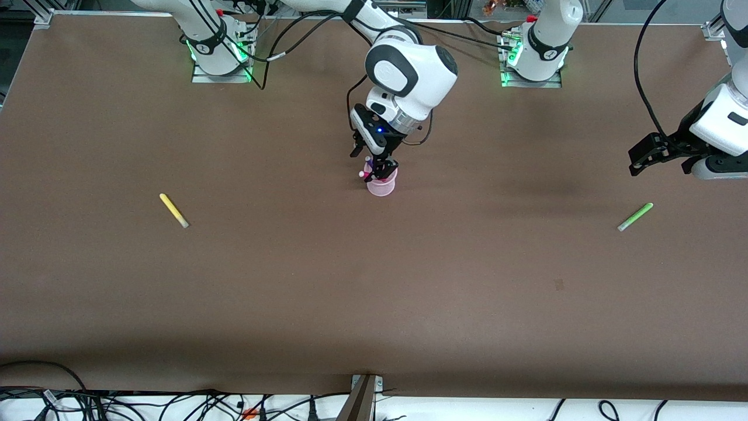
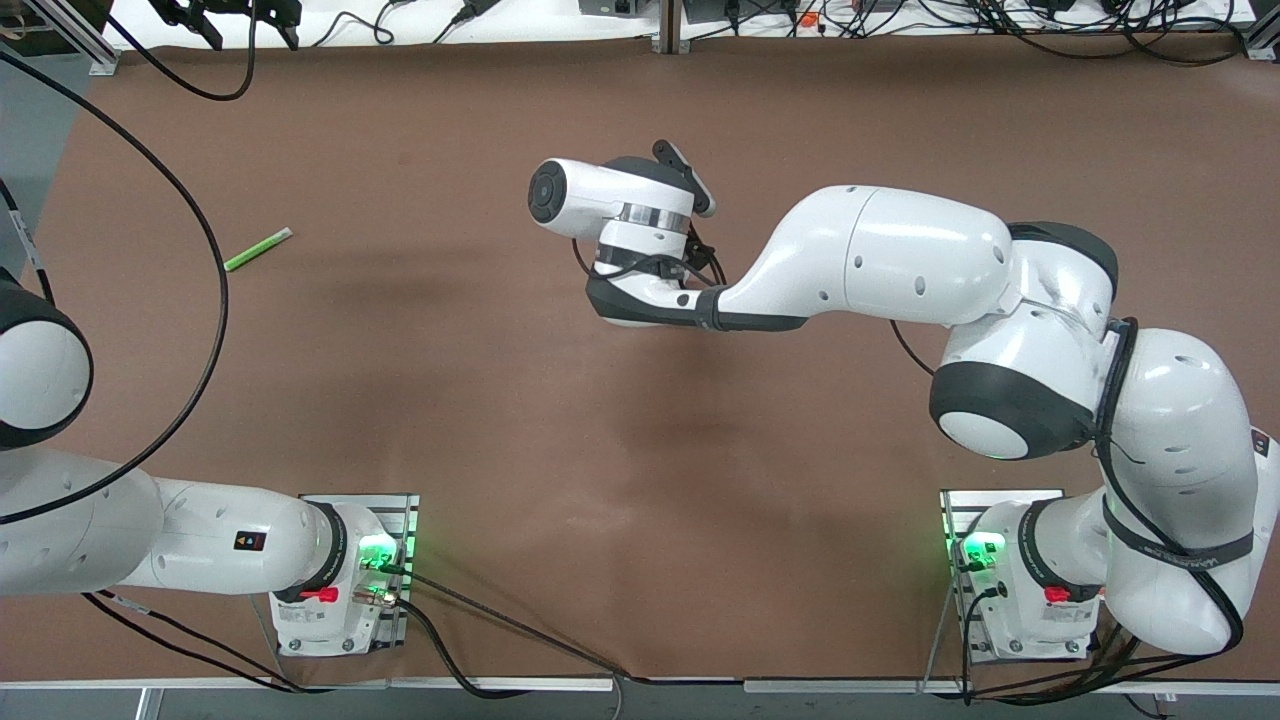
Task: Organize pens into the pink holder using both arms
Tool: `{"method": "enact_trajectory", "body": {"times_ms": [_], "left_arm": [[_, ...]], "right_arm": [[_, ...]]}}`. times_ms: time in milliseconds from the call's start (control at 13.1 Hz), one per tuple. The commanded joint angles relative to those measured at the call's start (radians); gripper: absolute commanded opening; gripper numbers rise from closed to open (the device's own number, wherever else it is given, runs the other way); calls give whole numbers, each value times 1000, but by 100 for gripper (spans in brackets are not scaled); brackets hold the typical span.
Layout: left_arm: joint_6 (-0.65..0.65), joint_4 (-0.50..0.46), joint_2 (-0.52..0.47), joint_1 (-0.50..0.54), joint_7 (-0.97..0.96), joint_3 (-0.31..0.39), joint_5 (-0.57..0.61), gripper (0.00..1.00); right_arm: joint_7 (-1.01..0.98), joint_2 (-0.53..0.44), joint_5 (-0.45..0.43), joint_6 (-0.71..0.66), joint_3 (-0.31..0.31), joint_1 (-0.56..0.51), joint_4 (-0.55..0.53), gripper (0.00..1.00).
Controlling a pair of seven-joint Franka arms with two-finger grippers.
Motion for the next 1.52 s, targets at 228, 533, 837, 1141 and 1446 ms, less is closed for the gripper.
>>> {"method": "enact_trajectory", "body": {"times_ms": [228,533,837,1141,1446], "left_arm": [[-40,-4,-22,9,28,-19,-14,100],[-61,12,-17,-3,31,-24,-12,100],[-71,22,-16,-3,31,-27,-12,100],[-76,22,-16,-4,31,-39,-11,100],[-77,22,-14,-3,31,-39,-11,100]], "right_arm": [[-576,-234,167,-164,-23,-164,15,99],[-1075,-356,354,-265,-78,-340,15,99],[-1573,-426,601,-276,-316,-399,15,99],[-2031,-441,729,-336,-561,-400,1,99],[-2211,-443,731,-293,-622,-400,-67,99]]}}
